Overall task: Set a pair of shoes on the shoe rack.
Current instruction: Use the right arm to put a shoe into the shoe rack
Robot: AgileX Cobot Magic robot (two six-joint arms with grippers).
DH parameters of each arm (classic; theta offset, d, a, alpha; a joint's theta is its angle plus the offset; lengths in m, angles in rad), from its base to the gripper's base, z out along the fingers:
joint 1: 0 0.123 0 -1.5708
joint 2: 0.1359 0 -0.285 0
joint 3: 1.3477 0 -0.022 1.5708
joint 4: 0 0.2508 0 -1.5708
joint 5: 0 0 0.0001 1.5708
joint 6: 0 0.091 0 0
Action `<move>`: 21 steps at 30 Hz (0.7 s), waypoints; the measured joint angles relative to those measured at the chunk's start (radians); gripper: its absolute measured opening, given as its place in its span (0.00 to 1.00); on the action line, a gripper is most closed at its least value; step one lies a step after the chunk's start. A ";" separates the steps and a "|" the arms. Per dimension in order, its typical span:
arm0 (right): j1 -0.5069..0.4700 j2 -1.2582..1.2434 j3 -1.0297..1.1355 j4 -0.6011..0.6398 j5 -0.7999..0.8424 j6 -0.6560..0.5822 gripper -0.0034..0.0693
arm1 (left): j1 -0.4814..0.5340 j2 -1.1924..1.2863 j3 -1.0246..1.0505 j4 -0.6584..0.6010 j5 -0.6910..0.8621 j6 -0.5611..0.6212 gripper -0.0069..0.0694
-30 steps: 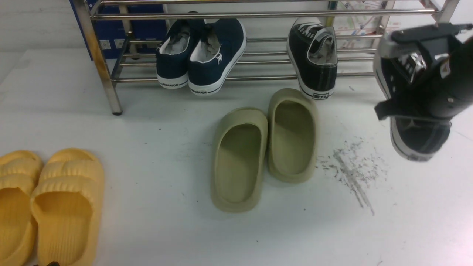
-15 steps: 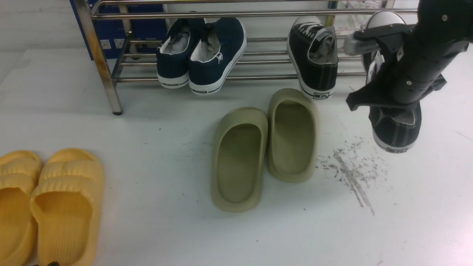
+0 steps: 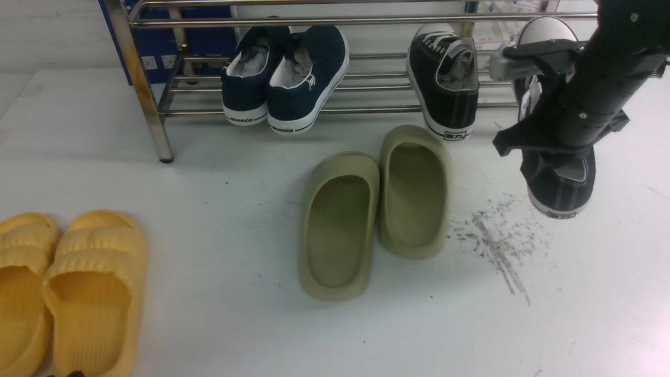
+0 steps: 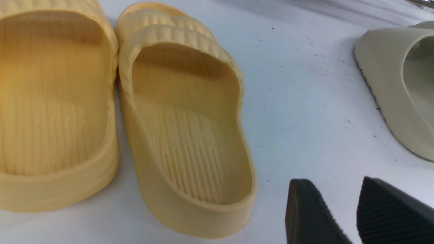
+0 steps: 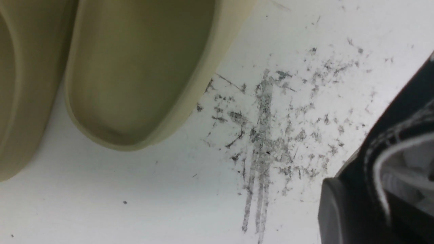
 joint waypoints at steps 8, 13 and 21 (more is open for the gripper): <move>-0.001 -0.183 -0.006 0.037 0.034 0.009 0.07 | 0.000 0.000 0.000 0.000 0.000 0.000 0.40; -0.009 -0.268 -0.002 0.024 0.063 0.009 0.07 | 0.000 0.000 0.000 0.000 0.000 0.000 0.40; -0.010 -0.314 0.198 0.074 0.063 -0.005 0.07 | 0.000 0.000 0.000 0.000 0.000 0.000 0.40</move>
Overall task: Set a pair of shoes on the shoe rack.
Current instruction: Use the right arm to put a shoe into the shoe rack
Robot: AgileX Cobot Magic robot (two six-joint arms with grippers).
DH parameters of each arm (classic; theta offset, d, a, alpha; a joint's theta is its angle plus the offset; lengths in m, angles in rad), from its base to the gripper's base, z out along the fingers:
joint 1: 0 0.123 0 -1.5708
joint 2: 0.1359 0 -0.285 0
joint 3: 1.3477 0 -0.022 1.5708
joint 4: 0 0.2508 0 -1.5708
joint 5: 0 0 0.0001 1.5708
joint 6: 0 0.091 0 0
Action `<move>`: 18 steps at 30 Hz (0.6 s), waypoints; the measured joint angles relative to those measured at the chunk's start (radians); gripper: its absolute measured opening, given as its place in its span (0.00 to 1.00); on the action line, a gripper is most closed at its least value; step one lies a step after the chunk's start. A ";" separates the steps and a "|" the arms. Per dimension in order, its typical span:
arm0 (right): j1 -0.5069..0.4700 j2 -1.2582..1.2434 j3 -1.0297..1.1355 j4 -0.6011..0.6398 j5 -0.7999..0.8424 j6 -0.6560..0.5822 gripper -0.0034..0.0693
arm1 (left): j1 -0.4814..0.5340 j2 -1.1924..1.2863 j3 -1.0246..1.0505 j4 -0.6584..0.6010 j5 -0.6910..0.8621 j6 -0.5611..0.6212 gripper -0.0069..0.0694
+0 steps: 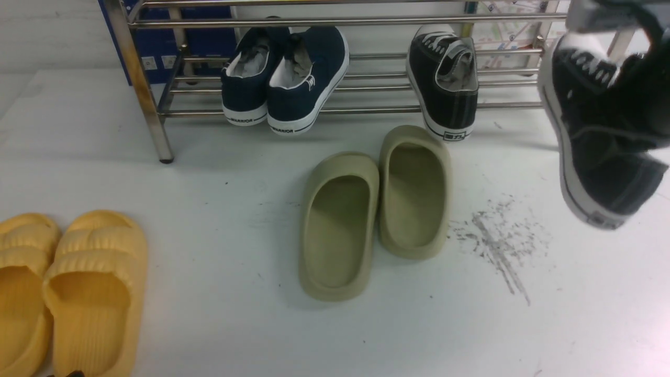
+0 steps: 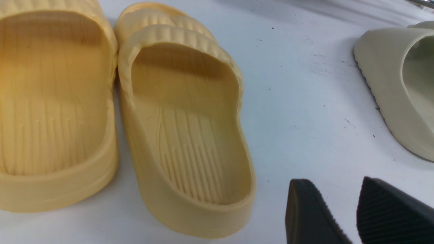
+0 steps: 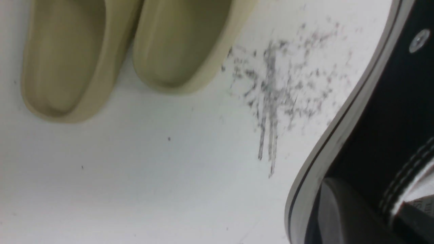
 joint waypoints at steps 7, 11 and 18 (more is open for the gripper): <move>0.000 0.037 0.057 0.024 -0.106 -0.050 0.07 | 0.000 0.000 0.000 0.000 0.000 0.000 0.40; 0.000 0.117 0.000 0.024 -0.169 -0.084 0.07 | 0.000 0.000 0.000 0.000 0.000 0.000 0.40; -0.009 0.277 -0.162 0.018 -0.169 -0.099 0.07 | 0.000 0.000 0.000 0.000 0.000 0.000 0.40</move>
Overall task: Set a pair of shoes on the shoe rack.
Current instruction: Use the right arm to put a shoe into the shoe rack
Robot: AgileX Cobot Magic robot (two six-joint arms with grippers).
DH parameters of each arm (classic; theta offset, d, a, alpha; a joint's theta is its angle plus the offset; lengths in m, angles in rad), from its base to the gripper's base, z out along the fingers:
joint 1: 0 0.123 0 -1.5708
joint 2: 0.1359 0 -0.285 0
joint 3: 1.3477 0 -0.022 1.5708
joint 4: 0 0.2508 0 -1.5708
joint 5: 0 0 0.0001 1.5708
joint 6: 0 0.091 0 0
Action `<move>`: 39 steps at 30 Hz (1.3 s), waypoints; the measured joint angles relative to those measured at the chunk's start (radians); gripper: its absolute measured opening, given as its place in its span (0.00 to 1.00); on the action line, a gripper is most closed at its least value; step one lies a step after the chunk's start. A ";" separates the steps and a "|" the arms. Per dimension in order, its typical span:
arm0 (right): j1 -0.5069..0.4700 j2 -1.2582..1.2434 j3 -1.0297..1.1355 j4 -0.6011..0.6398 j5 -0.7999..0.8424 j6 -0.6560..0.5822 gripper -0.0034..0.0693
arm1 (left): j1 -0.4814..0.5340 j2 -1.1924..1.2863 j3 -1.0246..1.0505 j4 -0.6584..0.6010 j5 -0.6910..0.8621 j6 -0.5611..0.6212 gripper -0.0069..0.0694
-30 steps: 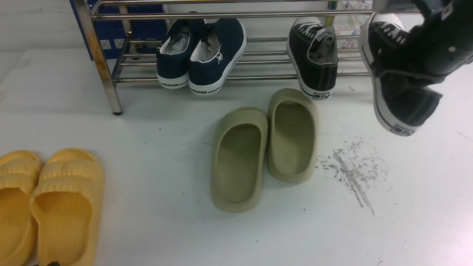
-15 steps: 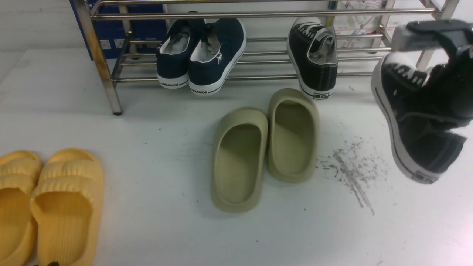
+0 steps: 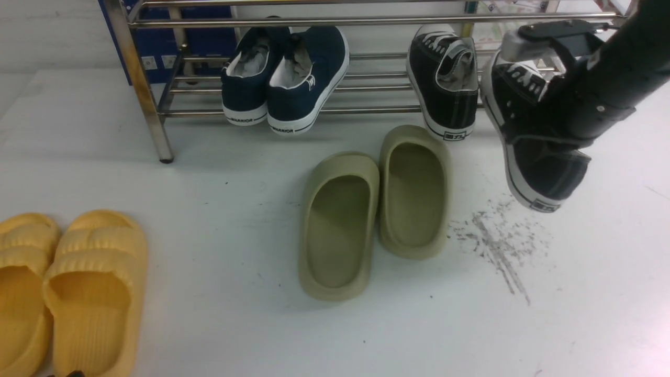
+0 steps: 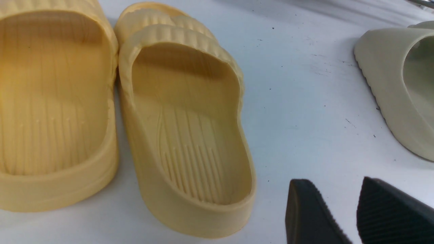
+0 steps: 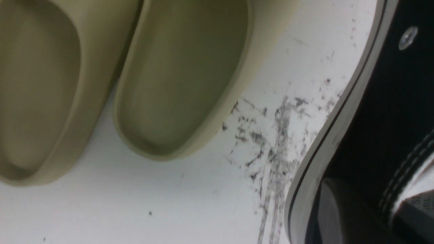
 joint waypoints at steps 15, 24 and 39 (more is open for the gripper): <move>-0.045 0.248 -0.287 -0.027 0.042 -0.090 0.07 | 0.000 0.000 0.000 0.000 0.000 0.000 0.40; -0.061 0.317 -0.376 -0.028 0.021 -0.106 0.07 | 0.000 0.000 0.000 0.000 0.000 0.000 0.40; -0.061 0.339 -0.395 -0.020 -0.091 -0.122 0.07 | 0.000 0.000 0.000 0.000 0.000 0.000 0.40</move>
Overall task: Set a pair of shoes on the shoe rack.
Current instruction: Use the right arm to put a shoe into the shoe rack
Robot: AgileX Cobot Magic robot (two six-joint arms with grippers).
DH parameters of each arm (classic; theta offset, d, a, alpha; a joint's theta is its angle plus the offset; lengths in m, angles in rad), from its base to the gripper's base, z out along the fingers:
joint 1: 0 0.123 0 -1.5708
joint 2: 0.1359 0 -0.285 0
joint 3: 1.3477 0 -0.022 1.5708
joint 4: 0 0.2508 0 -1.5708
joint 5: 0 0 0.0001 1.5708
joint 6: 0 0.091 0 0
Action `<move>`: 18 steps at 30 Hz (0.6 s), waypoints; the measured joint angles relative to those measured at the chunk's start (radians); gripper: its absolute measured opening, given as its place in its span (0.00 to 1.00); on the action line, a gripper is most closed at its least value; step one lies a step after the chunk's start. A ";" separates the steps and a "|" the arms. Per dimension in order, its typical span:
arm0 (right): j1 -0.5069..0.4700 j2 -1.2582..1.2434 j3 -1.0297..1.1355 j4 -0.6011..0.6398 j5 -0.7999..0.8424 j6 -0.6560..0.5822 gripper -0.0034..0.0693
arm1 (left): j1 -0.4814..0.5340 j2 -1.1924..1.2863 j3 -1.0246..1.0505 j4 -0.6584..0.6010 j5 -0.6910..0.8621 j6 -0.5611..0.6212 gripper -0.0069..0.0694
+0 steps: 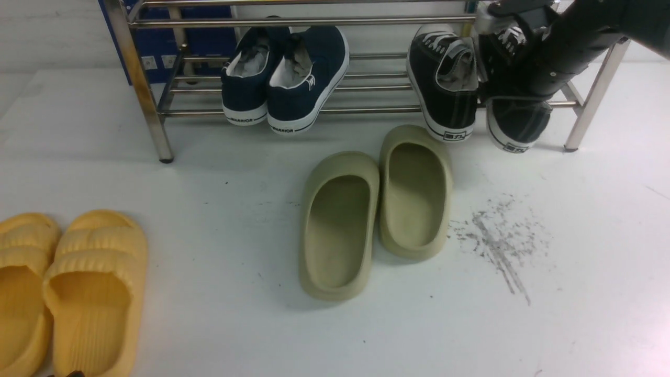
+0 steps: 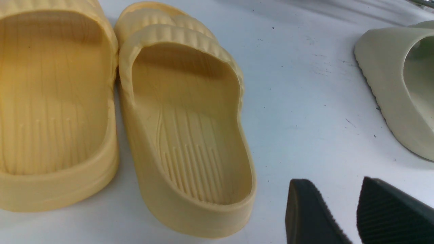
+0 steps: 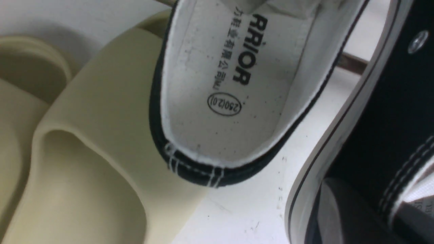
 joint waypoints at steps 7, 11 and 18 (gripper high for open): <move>0.000 0.001 0.000 0.004 -0.042 -0.003 0.07 | 0.000 0.000 0.000 0.000 0.000 0.000 0.40; 0.000 0.009 0.000 0.004 -0.077 -0.003 0.07 | 0.000 0.000 0.000 0.000 0.000 0.000 0.40; 0.000 0.048 0.000 0.011 -0.090 -0.003 0.08 | 0.000 0.000 0.000 0.000 0.000 0.000 0.40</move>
